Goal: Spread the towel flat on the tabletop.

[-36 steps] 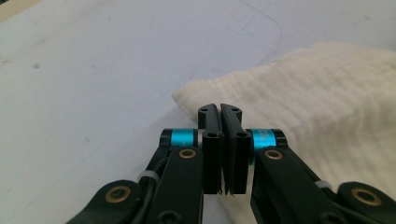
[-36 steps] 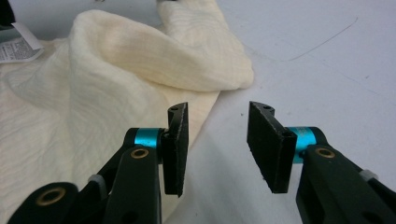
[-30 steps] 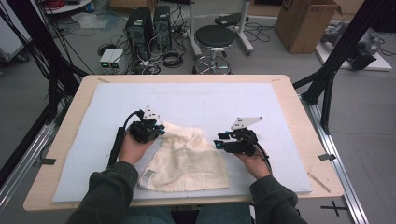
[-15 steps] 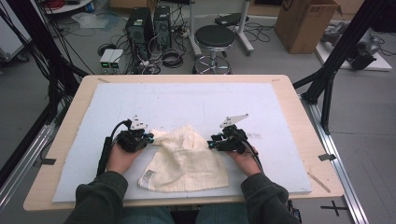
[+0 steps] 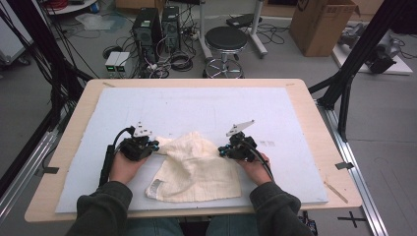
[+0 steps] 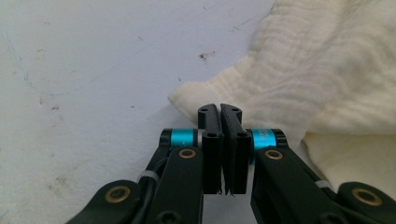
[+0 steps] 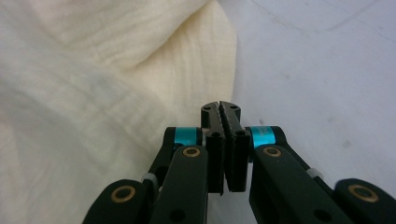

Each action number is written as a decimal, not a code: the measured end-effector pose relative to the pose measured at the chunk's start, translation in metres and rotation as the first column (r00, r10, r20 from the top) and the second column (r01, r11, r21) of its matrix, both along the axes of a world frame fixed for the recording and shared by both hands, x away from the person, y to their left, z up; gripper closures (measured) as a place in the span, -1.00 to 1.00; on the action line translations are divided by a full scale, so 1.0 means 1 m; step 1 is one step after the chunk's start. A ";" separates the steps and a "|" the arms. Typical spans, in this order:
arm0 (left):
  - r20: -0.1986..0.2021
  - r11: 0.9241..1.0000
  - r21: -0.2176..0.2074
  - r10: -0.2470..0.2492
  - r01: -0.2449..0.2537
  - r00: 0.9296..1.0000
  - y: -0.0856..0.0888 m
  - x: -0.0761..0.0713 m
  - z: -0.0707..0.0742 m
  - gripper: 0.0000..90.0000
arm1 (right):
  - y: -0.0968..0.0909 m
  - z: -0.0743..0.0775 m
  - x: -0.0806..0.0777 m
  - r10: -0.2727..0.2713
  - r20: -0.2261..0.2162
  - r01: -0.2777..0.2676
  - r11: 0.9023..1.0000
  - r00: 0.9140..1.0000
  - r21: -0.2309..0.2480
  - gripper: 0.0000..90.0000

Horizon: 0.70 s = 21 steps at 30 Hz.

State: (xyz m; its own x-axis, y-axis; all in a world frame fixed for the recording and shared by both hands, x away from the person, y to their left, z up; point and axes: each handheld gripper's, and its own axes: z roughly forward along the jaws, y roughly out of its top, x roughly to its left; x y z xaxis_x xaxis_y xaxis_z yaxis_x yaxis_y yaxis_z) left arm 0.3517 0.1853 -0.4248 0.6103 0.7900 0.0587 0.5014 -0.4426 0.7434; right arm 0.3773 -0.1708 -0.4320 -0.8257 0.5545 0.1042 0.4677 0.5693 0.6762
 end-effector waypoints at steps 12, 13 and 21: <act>0.004 1.000 0.009 -0.016 0.016 1.000 -0.006 -0.003 0.001 0.93 | -0.055 0.020 -0.051 -0.031 0.040 0.033 0.998 0.999 -0.046 0.98; 0.006 1.000 0.013 -0.021 0.020 1.000 -0.007 -0.004 0.002 0.93 | -0.057 0.019 -0.054 -0.023 0.034 0.024 0.999 0.999 -0.041 0.98; 0.002 1.000 0.018 -0.013 0.013 1.000 -0.007 -0.002 0.001 0.93 | -0.056 0.033 -0.054 0.003 0.061 -0.006 0.999 0.998 0.047 0.56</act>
State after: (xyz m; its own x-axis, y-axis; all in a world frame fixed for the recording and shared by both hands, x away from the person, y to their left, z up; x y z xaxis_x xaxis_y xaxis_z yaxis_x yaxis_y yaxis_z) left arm 0.3492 0.1779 -0.4233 0.6201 0.7809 0.0748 0.4937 -0.4626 0.7364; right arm 0.3232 -0.2267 -0.3992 -0.8339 0.5462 0.0796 0.4222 0.5384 0.7293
